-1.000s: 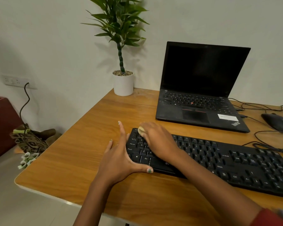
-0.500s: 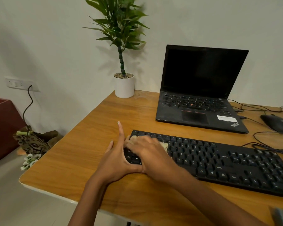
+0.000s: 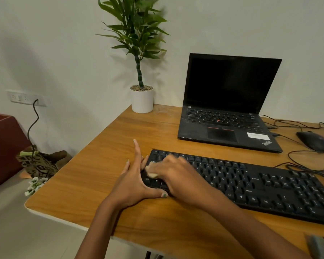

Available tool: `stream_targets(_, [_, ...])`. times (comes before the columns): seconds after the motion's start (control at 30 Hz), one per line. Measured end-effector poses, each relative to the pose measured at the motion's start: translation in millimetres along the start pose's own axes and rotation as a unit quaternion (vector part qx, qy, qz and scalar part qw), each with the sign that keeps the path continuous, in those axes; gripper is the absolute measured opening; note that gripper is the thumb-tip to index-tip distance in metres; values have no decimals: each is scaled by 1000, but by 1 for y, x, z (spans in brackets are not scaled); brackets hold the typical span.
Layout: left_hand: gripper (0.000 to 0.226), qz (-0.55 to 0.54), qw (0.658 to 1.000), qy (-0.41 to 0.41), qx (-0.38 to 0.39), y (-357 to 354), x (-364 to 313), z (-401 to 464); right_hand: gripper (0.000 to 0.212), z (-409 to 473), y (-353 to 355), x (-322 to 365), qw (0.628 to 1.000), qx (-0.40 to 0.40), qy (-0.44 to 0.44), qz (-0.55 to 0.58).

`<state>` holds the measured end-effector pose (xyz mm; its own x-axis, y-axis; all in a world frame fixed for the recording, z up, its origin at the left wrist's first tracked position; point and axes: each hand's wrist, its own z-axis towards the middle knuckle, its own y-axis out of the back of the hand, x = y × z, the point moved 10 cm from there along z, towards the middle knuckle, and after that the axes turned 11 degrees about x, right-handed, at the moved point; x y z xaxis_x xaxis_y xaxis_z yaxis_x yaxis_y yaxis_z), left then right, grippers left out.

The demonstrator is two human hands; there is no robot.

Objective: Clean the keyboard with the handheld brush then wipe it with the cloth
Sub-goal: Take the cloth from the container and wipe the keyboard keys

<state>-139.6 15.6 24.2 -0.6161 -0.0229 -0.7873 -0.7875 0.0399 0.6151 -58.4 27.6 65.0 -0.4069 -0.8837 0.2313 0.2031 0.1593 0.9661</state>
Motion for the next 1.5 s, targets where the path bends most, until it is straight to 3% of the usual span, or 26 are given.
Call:
stream_targets(0.1, [151,-1,1000,2,-4,1,3,2,41,-7,8,-16,998,-23,-48,-25])
stream_targets(0.23, [150,-2,1000,0,-4,1,2,2,38,-23,-7,19,999,20,27,-24])
stream_targets(0.33, [152,5,1000,7,-2,1,5,3,37,-40,6,-2,999,33,-15,16])
stream_targets(0.43, [149,26,1000,17,-3,-1,7,5,40,-43,11,-11,999,17,-29,-22])
stream_targets(0.7, [144,45,999,-16,22,-7,2,6,31,-9,-7,23,999,-14,51,-11])
stream_targets(0.83, [150,39,999,11,1,-2,3,4,33,-27,-5,3,999,41,25,-13])
stream_targets(0.97, [149,67,997,45,3,-1,8,4,45,-55,6,-41,994,80,-79,-4])
stream_targets(1.23, [141,104,994,30,-1,-4,4,2,36,-102,37,-81,961,225,-157,29])
stream_targets(1.3, [128,149,988,-18,-28,-7,-4,1,31,-98,54,-88,965,196,-170,39])
stream_targets(1.37, [116,195,977,-61,-55,-10,-14,-1,30,-87,75,-98,975,118,-176,63])
stream_targets(1.43, [111,229,968,-84,-63,-14,-23,-3,30,-71,87,-111,979,39,-169,109])
stream_targets(1.5, [110,256,960,-88,-67,-16,-27,-2,28,-52,79,-126,976,20,-165,140])
